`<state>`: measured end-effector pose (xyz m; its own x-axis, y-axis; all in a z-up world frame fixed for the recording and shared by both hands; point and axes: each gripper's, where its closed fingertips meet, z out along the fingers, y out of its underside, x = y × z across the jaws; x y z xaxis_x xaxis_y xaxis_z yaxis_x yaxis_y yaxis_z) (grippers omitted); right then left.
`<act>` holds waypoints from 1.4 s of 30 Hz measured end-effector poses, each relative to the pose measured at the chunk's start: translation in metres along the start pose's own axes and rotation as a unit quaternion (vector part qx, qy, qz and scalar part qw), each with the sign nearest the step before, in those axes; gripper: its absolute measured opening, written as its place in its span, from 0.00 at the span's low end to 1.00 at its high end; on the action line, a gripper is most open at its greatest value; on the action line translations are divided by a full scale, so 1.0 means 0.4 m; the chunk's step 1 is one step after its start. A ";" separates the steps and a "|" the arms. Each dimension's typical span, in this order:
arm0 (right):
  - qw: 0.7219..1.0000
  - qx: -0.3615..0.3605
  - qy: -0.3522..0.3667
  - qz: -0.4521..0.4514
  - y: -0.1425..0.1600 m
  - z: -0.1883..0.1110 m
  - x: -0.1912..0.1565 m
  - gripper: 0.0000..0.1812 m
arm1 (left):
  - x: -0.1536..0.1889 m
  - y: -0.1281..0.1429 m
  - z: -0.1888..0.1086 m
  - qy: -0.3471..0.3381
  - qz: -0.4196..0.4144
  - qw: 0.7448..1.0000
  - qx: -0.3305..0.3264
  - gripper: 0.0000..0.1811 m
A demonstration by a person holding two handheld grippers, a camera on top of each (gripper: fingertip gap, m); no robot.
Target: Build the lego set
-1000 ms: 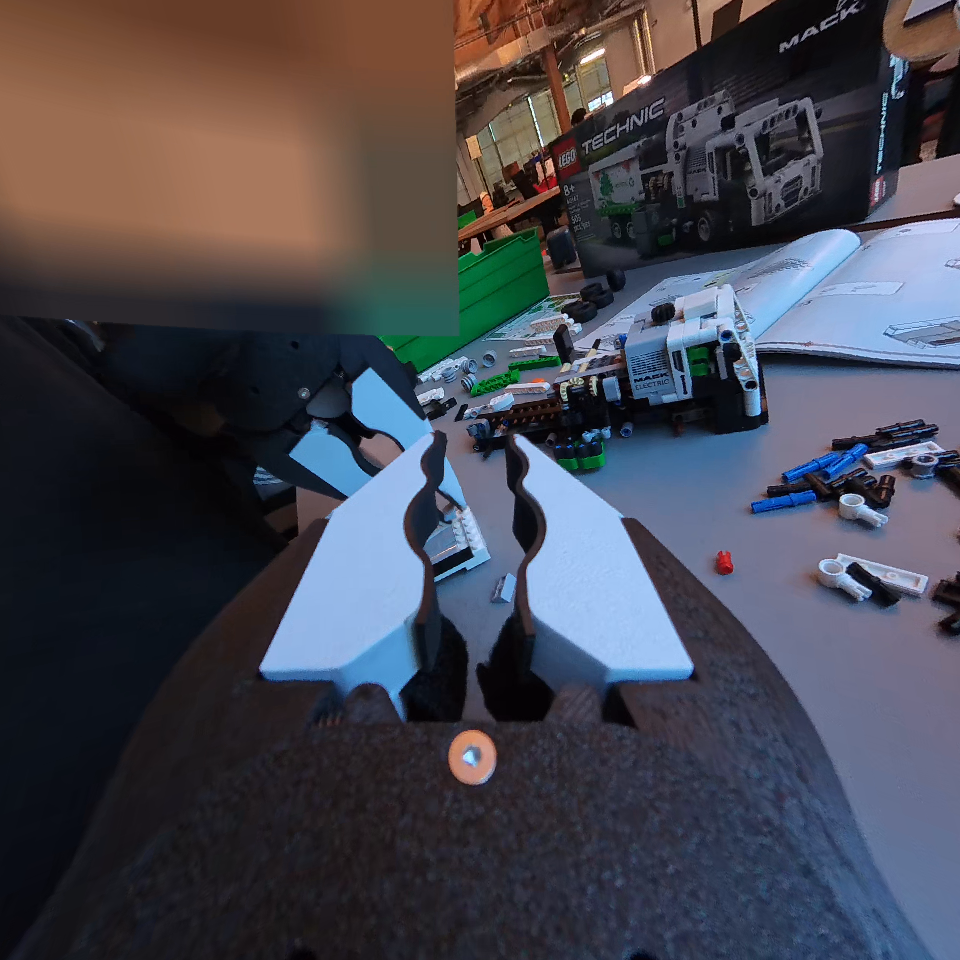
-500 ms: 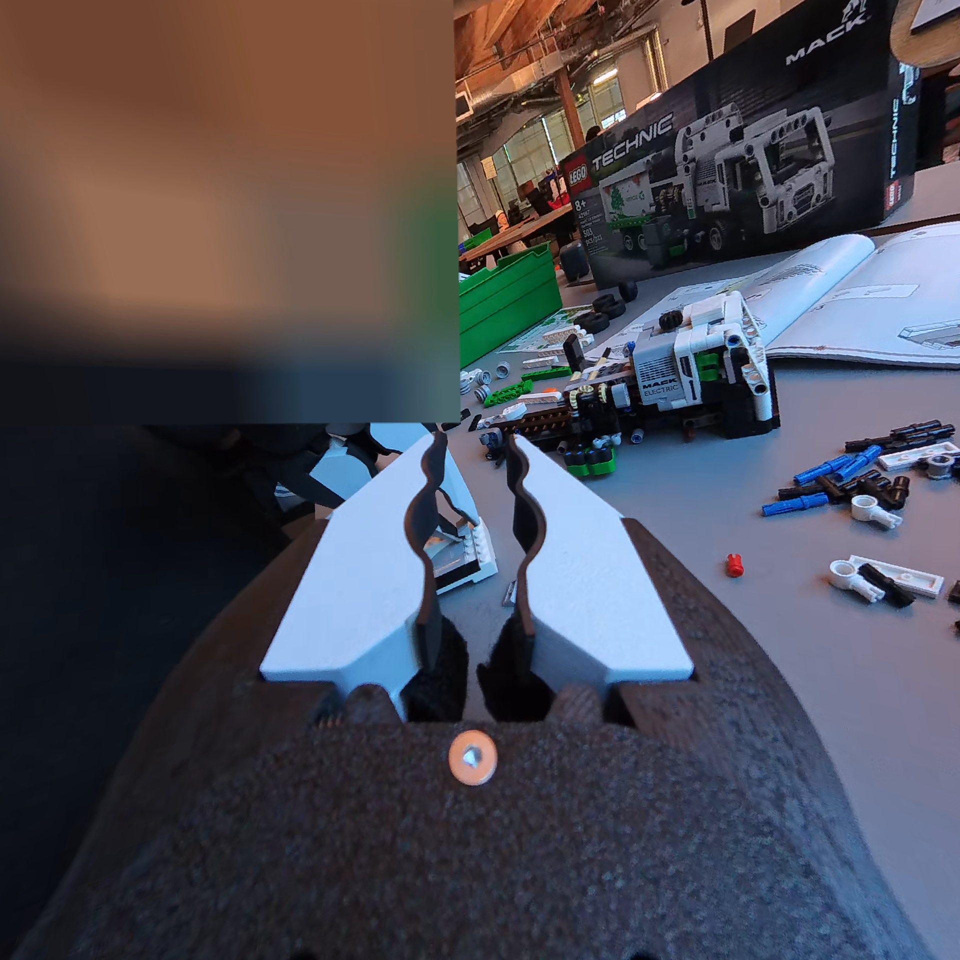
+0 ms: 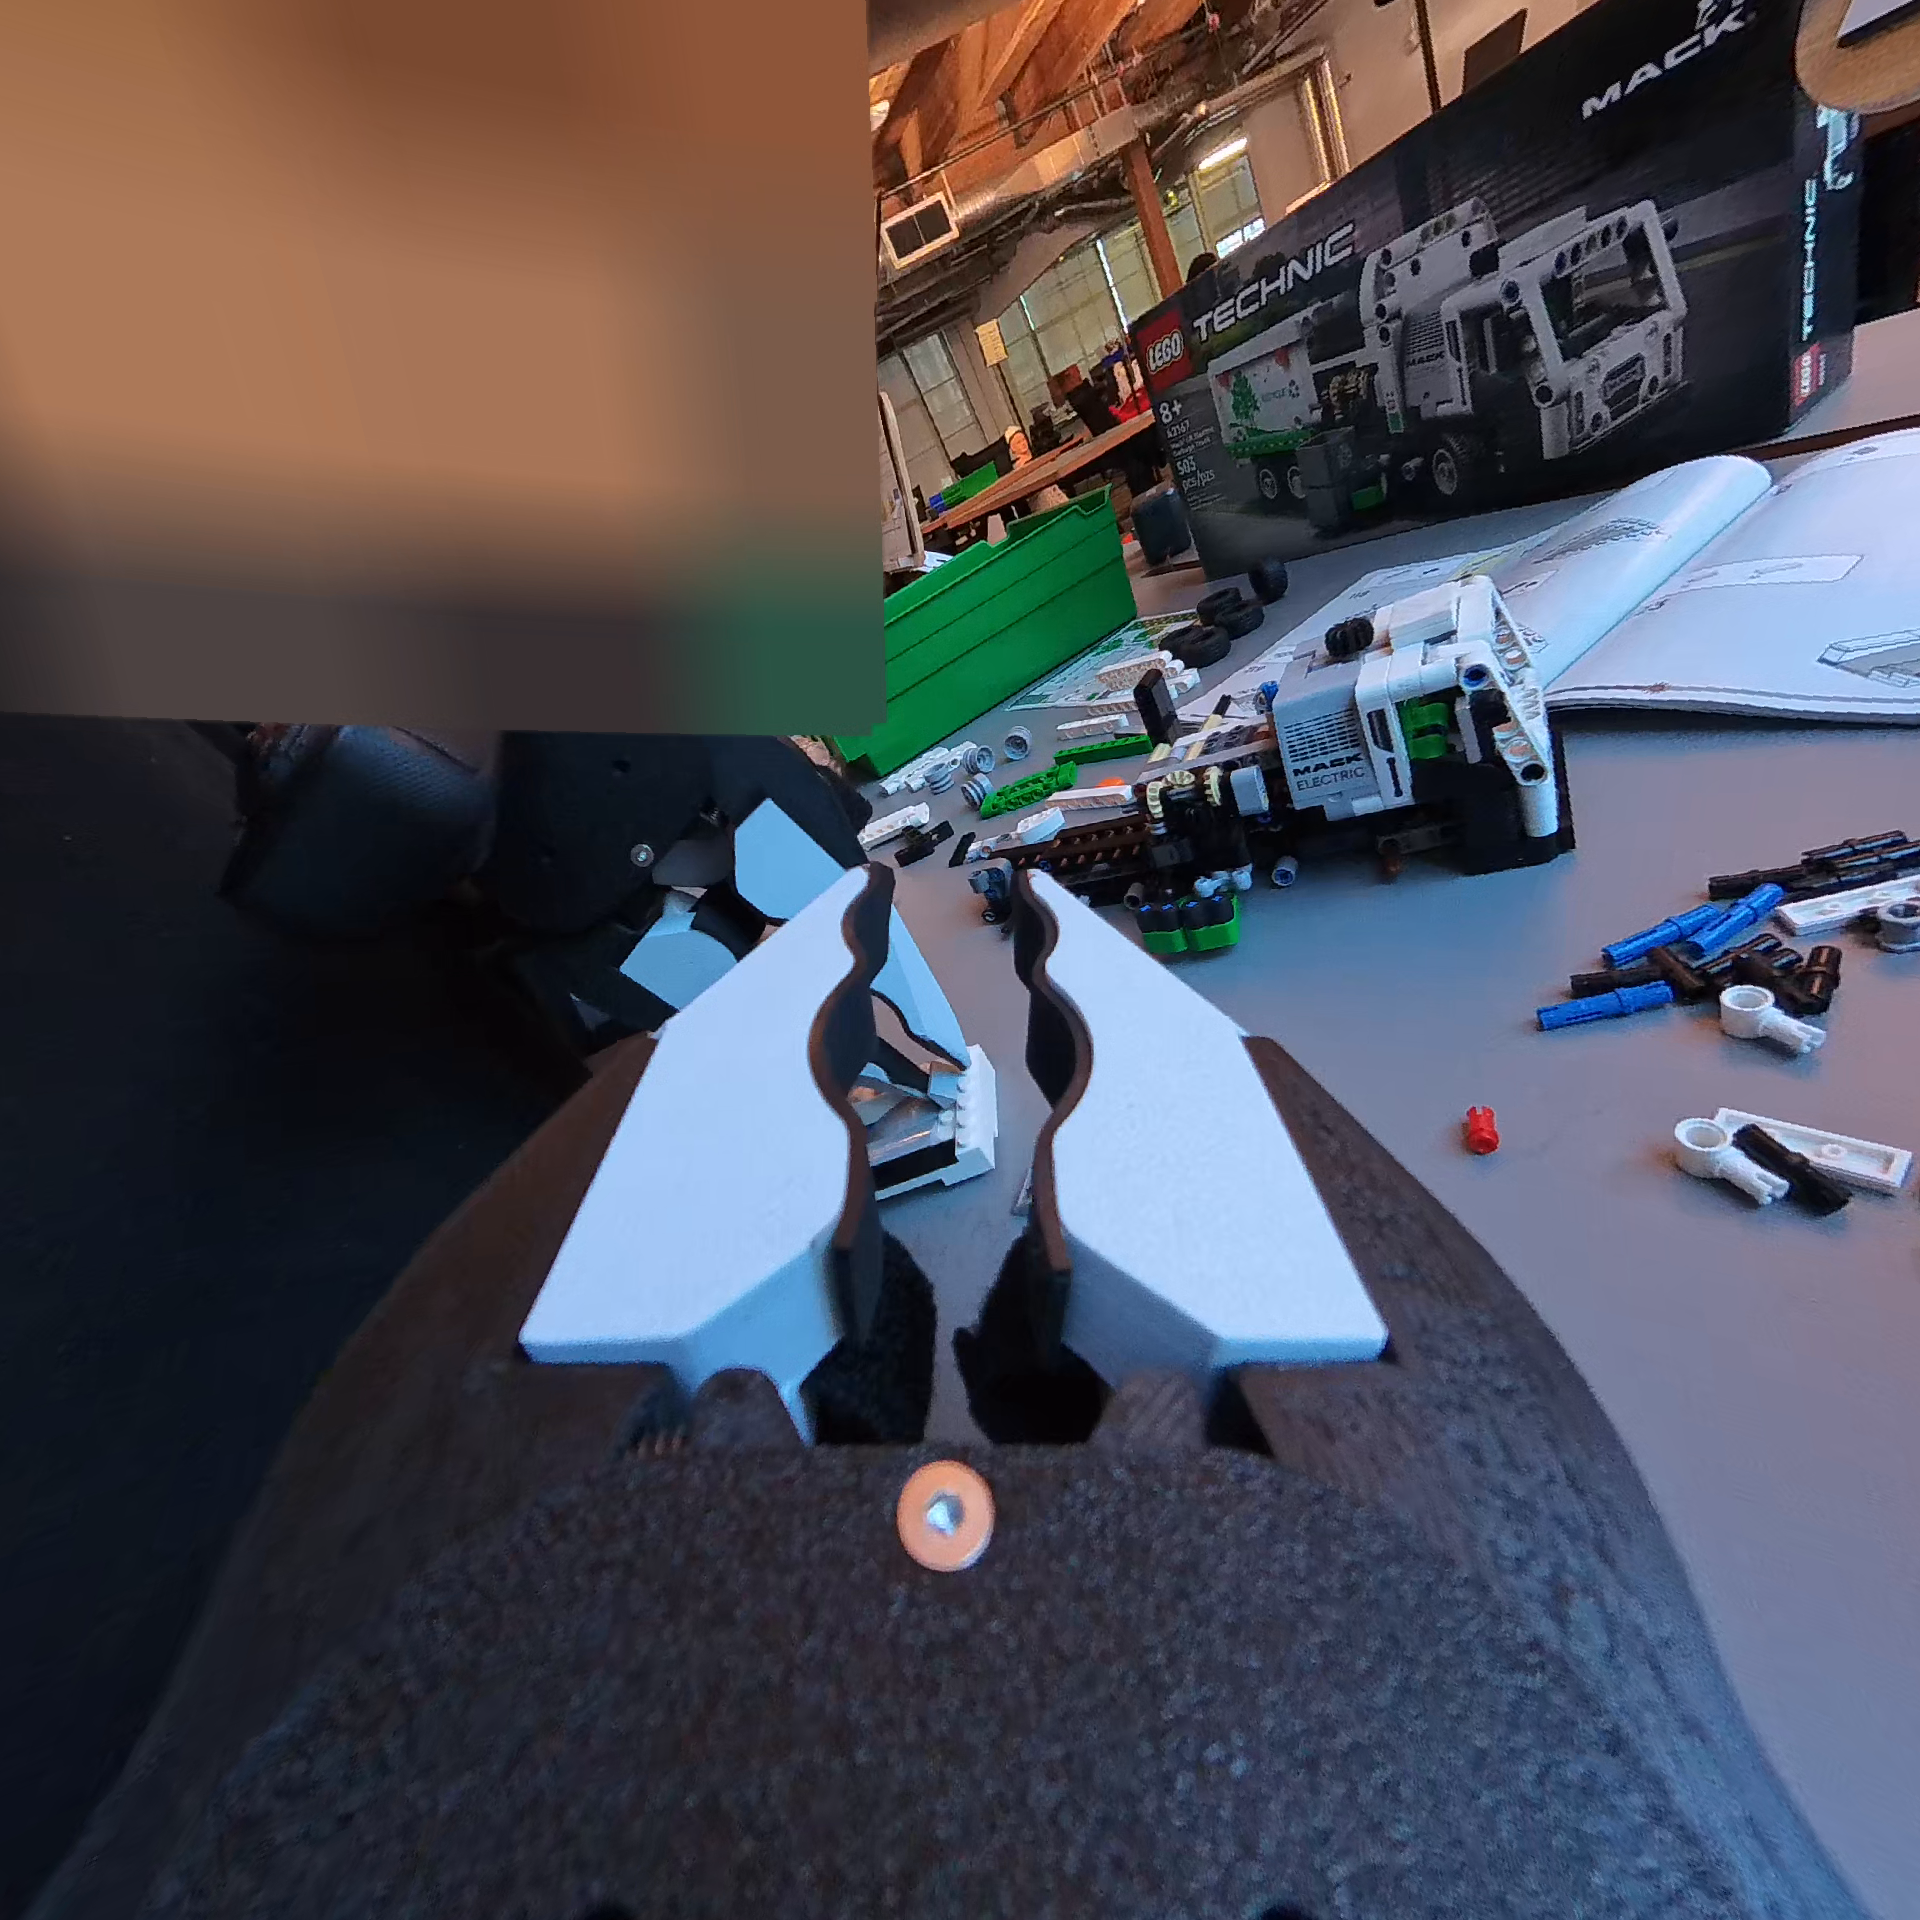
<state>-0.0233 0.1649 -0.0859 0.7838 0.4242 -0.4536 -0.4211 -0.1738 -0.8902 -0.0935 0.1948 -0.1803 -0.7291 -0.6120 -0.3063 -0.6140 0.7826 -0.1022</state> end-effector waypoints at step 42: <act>1.000 -0.001 -0.006 0.010 0.003 0.002 -0.003 0.12 | 0.017 -0.002 -0.014 -0.009 -0.024 0.999 0.043 0.04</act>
<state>-0.0252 0.1649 -0.0862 0.7695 0.4315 -0.4708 -0.4358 -0.1841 -0.8810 -0.0998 0.1893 -0.1770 -0.6926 -0.6480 -0.3167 -0.6195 0.7594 -0.1989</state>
